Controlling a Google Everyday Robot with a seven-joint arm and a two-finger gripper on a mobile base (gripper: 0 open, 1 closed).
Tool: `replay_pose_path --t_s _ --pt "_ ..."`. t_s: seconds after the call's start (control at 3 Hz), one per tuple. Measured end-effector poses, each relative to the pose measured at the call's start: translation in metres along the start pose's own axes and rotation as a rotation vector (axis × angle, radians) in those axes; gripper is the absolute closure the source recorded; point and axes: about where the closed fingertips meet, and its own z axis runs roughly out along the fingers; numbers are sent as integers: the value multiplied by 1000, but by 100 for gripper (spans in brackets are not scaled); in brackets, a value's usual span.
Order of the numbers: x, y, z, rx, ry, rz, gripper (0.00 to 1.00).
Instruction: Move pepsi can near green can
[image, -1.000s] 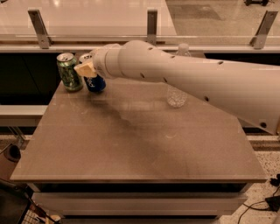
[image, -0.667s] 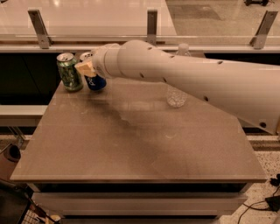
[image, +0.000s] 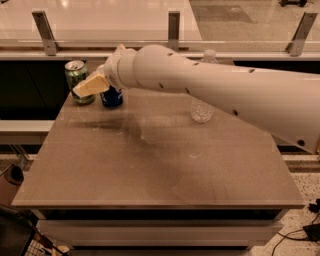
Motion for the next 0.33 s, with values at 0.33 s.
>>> replay_pose_path --t_s 0.33 --pt "0 0 0 0 0 0 0"
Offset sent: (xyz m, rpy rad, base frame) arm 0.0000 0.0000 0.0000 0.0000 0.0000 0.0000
